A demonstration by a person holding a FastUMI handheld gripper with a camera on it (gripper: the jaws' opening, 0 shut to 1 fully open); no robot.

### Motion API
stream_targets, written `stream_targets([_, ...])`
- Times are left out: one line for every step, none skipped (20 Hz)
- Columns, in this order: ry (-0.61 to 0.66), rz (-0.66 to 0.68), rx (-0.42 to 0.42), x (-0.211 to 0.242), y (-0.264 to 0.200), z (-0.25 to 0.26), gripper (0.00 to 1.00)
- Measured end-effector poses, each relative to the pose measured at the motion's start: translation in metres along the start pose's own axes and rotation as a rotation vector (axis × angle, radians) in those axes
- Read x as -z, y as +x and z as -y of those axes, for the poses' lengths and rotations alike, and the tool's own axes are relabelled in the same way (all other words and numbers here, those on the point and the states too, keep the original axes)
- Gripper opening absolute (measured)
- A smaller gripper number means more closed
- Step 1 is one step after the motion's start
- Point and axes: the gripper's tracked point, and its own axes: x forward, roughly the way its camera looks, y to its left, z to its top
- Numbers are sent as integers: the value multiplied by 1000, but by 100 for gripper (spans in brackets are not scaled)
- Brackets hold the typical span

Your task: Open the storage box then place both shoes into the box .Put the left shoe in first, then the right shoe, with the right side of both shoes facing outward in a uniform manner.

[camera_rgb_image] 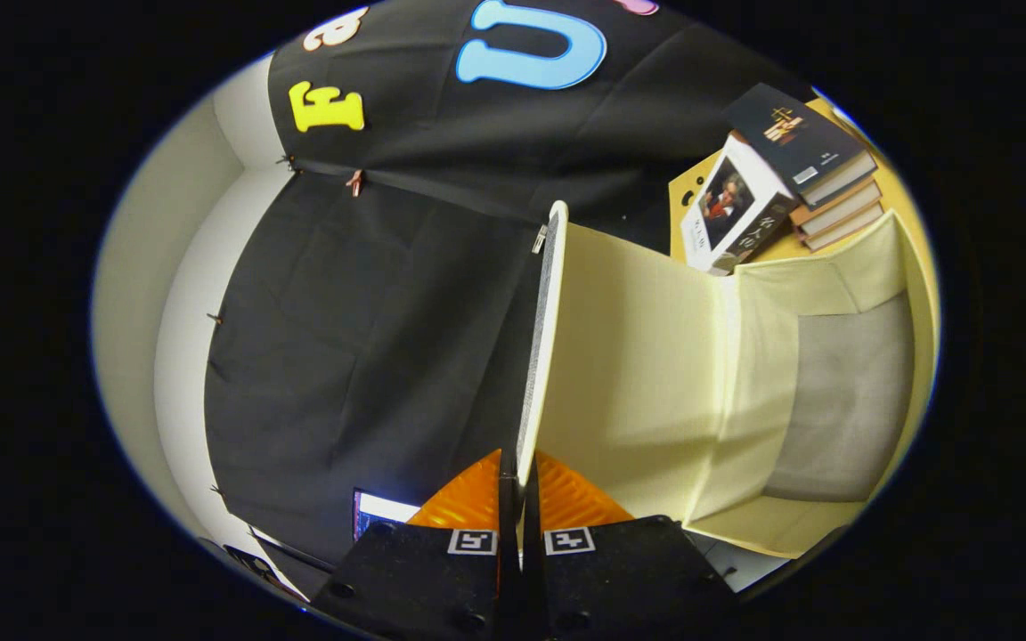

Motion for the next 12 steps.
stream_targets([-9, 2, -2, 2, 11, -2, 5])
stream_targets([-19, 7, 3, 4, 23, -2, 5])
stream_targets([-24, 1, 10, 8, 34, 0, 5])
stream_targets([-22, -9, 21, 14, 44, 3, 5])
stream_targets([-28, -16, 29, 17, 54, 5, 5])
stream_targets([-36, -24, 44, 21, 64, 8, 5])
stream_targets([-42, -32, 52, 24, 72, 12, 5])
stream_targets([-54, -36, 58, 27, 78, 13, 5])
stream_targets([-71, -32, 68, 28, 82, 15, 8])
stream_targets([-86, -32, 70, 29, 86, 16, 9])
stream_targets([-107, -33, 79, 30, 91, 18, 9])
stream_targets([-138, -41, 108, 30, 88, 24, 27])
